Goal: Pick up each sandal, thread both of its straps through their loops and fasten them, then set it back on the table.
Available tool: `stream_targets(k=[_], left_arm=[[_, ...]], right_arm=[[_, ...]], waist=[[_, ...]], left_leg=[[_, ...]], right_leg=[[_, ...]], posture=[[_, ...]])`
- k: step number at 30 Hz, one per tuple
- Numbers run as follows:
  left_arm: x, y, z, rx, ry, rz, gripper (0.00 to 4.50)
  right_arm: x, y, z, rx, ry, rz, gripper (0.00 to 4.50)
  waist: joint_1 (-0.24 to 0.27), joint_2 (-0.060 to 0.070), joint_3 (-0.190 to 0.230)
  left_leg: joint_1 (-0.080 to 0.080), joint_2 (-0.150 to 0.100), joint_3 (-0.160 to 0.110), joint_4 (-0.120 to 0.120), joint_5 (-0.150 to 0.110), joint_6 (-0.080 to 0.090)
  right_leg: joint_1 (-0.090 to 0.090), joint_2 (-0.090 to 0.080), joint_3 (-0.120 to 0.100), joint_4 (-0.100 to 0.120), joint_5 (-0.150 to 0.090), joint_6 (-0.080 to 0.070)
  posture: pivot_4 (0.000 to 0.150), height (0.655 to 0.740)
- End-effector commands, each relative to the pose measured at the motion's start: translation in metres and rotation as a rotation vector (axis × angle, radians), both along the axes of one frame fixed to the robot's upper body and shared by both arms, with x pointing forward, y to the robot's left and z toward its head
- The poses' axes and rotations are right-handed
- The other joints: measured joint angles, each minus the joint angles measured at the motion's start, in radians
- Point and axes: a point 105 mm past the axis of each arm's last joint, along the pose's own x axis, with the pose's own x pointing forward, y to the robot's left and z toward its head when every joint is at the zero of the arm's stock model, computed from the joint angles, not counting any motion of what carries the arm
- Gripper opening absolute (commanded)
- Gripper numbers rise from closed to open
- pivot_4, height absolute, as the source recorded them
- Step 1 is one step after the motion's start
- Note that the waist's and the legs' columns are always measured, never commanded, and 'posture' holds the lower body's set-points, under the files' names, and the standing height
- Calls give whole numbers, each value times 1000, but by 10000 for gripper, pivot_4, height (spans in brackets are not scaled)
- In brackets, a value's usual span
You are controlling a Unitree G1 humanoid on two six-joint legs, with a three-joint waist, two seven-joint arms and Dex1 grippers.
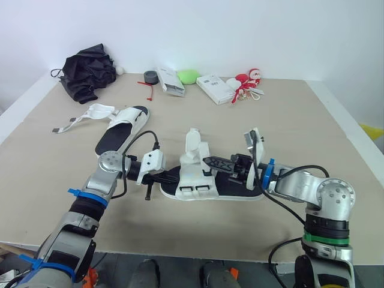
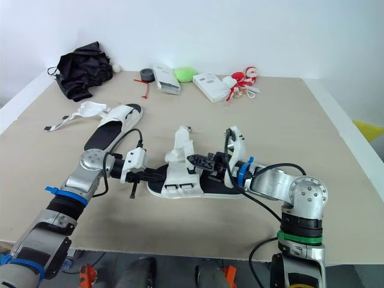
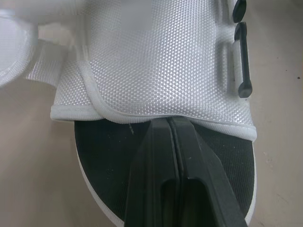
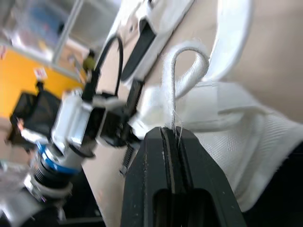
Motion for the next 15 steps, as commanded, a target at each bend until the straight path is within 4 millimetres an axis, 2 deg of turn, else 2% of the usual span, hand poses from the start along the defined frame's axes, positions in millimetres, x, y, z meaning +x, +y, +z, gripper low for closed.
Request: stream_targets(k=[1,7,15], left_arm=[[-15,4,-42,114,144,-8,0],[-16,4,-43,112,148,-13,0],[-16,5,-43,110,151,-9,0]], right_arm=[[-11,11,16,64,-15,6,439],[-16,15,-1,39,46,-19,439],[-20,13,-12,27,80,-29,439]], waist=[[-1,0,0],[0,0,0],[0,0,0]], left_leg=[[0,0,0,0,0,0],[-1,0,-1,0,0,1],[0,0,-1,0,-1,1]], right_leg=[[0,0,0,0,0,0],[0,0,0,-1,-3,-4],[0,0,0,-1,-4,-6]], posture=[[1500,7380],[1500,7380],[1500,7380]])
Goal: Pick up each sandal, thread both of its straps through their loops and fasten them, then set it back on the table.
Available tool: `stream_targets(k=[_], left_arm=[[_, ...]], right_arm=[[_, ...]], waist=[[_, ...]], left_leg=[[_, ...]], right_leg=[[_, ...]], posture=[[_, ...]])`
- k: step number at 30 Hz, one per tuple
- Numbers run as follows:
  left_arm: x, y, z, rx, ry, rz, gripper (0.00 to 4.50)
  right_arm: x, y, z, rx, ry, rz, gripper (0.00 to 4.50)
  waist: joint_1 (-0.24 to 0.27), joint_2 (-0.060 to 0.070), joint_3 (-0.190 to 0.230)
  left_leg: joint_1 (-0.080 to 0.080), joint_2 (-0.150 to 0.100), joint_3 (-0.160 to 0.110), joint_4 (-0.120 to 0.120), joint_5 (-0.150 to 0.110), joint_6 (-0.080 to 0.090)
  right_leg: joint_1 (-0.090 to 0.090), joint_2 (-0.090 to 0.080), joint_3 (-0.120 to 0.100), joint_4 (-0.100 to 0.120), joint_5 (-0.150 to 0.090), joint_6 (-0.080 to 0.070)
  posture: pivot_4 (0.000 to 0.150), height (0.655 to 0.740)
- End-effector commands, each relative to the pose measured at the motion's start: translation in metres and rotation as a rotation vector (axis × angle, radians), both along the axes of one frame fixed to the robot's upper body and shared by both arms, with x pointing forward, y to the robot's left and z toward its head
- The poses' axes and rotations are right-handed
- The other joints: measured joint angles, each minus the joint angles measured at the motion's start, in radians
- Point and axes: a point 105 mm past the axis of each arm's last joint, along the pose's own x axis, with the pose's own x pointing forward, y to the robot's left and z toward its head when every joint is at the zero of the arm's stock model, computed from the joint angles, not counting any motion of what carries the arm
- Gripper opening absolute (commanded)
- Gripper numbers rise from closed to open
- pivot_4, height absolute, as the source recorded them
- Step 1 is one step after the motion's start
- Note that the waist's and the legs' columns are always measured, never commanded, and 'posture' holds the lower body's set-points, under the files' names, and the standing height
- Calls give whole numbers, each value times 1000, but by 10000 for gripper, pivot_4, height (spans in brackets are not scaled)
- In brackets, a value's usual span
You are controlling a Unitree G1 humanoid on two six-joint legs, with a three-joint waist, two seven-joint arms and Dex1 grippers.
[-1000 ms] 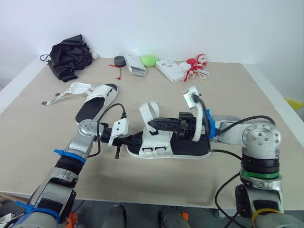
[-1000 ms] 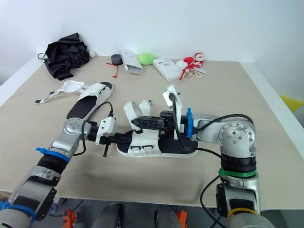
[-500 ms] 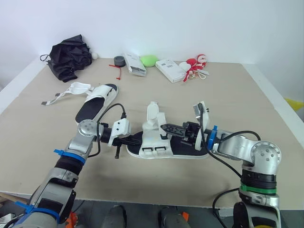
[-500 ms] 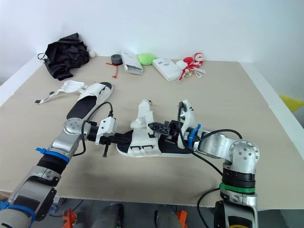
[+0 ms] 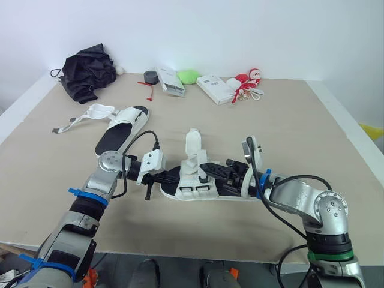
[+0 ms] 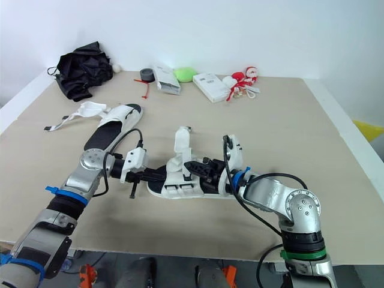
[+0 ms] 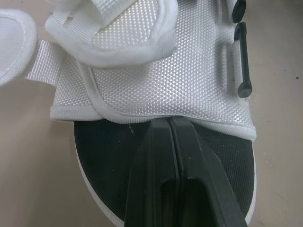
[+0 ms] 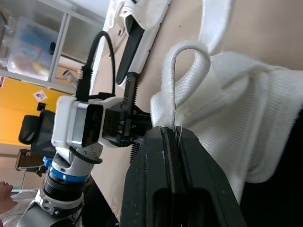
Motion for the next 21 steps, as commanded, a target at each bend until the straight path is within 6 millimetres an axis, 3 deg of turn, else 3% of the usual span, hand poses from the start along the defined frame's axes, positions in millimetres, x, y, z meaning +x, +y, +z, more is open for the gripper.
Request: stream_targets(k=[1,9,16,21], left_arm=[[-16,5,-43,110,145,-3,0],[-16,6,-43,110,149,0,0],[-19,4,-45,108,156,-6,0],[-19,6,-45,109,157,-3,0]], right_arm=[[-7,2,7,22,-28,20,439],[-11,7,1,51,-1,19,439],[-10,14,8,135,-6,12,439],[-22,15,-7,112,36,31,439]], waist=[[0,0,0],[0,0,0],[0,0,0],[1,0,0]], left_leg=[[0,0,0,0,0,0],[0,0,0,0,-1,1],[0,0,0,0,-1,2],[0,0,0,-1,-2,3]], right_leg=[[0,0,0,0,0,0],[0,0,0,0,-1,0],[0,0,0,0,-1,-1],[0,-1,0,0,-2,-1]], posture=[[1500,7380],[1500,7380],[1500,7380],[1500,7380]])
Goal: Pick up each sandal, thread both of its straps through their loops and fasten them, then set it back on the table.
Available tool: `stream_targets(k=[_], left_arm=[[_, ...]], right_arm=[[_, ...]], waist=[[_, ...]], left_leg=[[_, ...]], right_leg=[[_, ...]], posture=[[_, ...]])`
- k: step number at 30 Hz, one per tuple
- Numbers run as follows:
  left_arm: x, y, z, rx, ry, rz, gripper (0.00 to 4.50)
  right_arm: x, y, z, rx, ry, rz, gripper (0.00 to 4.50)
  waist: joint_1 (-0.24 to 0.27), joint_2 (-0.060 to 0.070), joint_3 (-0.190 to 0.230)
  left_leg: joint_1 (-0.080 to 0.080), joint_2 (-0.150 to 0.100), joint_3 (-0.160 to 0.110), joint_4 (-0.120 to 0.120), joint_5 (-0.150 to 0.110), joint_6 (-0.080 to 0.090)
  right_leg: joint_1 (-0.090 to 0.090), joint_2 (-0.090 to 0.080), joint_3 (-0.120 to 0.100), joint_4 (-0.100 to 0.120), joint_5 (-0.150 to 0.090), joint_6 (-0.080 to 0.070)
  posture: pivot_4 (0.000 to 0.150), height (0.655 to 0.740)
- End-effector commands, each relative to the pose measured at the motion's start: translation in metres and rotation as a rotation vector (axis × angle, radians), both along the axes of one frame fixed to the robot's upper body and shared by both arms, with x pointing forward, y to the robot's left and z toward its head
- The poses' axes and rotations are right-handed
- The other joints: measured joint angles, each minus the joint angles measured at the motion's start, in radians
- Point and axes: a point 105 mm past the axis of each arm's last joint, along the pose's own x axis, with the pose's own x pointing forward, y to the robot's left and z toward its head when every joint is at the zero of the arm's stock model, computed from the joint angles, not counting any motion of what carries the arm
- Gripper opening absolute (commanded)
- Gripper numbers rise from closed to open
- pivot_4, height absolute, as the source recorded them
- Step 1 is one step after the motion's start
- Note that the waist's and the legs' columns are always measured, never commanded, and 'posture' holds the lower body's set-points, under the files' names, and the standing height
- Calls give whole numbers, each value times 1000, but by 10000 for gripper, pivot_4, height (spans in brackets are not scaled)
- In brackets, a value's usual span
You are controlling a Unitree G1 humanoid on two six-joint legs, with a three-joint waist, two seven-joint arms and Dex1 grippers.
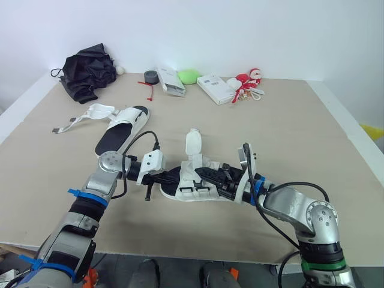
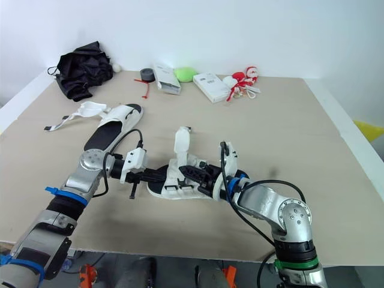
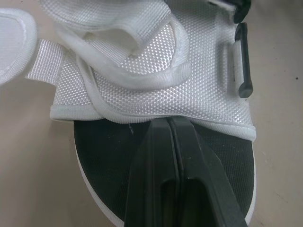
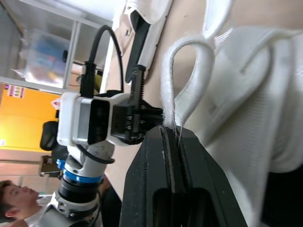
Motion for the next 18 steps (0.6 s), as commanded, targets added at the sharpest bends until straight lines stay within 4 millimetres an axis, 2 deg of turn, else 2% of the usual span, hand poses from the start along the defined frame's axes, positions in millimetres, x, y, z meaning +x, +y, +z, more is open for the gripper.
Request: stream_targets(k=[1,7,12,18], left_arm=[[-17,6,-44,113,152,-1,0],[-17,8,-44,116,153,2,0],[-15,7,-43,117,150,-1,0],[-15,7,-42,117,147,-2,0]], right_arm=[[-13,3,-1,5,-6,37,439],[-14,-7,-6,-34,-2,35,439],[-8,-24,-8,-76,-4,27,439],[-10,-25,11,-31,-99,70,439]], waist=[[0,0,0],[1,0,-1],[1,0,-1],[2,0,-1]], left_leg=[[0,0,0,0,0,1],[0,-1,0,0,-2,3],[0,-1,0,0,-2,3],[0,-2,0,0,-2,3]], right_leg=[[0,0,0,0,0,0],[0,-1,-1,0,-1,-1],[1,-1,-1,0,-3,1],[1,-1,-1,0,-2,3]], posture=[[1500,7380],[1500,7380],[1500,7380],[1500,7380]])
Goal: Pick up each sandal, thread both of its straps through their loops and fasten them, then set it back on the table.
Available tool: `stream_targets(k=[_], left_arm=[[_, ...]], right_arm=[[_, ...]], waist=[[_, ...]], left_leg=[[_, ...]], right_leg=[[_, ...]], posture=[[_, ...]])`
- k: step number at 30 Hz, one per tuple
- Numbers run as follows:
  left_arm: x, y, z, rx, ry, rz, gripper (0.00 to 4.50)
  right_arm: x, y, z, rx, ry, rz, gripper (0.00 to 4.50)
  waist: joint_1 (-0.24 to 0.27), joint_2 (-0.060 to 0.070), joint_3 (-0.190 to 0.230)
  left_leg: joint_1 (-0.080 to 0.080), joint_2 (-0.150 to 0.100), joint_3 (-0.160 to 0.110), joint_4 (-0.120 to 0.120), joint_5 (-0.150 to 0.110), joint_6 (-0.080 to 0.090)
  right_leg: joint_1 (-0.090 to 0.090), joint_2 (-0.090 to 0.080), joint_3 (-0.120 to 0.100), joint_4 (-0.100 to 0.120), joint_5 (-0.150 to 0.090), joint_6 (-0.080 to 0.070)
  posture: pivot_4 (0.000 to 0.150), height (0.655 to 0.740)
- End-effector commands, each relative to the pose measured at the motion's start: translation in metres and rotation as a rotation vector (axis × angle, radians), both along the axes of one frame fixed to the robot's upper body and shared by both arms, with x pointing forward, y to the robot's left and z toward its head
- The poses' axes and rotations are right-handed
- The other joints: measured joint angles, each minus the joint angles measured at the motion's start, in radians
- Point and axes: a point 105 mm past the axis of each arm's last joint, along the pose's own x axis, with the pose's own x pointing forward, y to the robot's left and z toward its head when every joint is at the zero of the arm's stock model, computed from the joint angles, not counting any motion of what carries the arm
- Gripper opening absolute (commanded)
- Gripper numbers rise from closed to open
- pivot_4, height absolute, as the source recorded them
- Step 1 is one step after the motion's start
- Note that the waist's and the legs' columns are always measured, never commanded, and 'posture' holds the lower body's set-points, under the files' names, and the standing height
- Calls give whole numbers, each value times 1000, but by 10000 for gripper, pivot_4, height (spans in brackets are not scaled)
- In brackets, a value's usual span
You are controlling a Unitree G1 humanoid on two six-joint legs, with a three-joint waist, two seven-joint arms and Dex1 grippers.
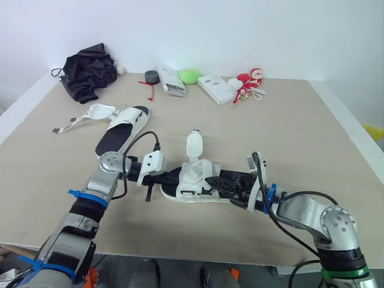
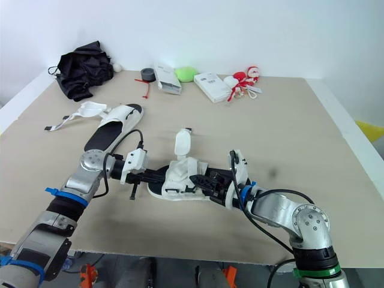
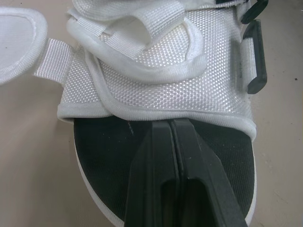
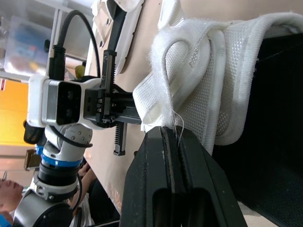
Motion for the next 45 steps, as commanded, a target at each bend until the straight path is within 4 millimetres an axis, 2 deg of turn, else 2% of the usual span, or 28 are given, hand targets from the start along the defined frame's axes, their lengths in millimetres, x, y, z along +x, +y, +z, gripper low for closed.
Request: stream_targets(k=[1,13,19,26,32,40,45], left_arm=[[-14,9,-43,120,152,9,0],[-12,7,-43,116,151,11,0],[-11,6,-42,114,148,13,0],[-13,9,-43,112,149,19,0],[-13,9,-42,113,146,23,0],[-12,10,-41,114,143,22,0],[-12,10,-41,115,146,18,0]], right_arm=[[-3,0,23,38,-98,36,439],[-13,17,30,95,-135,116,439],[-18,21,20,29,-123,168,439],[-11,18,8,-46,-121,166,439],[-2,6,-9,-152,-114,148,439],[-3,0,0,-126,-166,186,439],[6,-2,1,-126,-187,151,439]], waist=[[0,0,0],[-1,0,0],[-1,0,0],[-1,0,0],[0,0,0],[-1,0,0],[-1,0,0]], left_leg=[[0,0,0,0,0,0],[0,0,0,0,0,0],[0,0,0,0,0,0],[1,0,0,0,0,0],[1,0,0,0,0,0],[1,0,0,0,0,1],[1,1,0,0,0,1]], right_leg=[[0,0,0,0,1,2],[0,0,0,0,0,0],[0,0,0,0,-1,-1],[0,0,0,0,-1,-1],[0,0,0,0,-1,-1],[1,0,0,0,-1,-1],[0,1,0,0,0,0]], posture=[[1500,7380],[1500,7380],[1500,7380],[1500,7380],[1500,7380],[1500,7380],[1500,7380]])
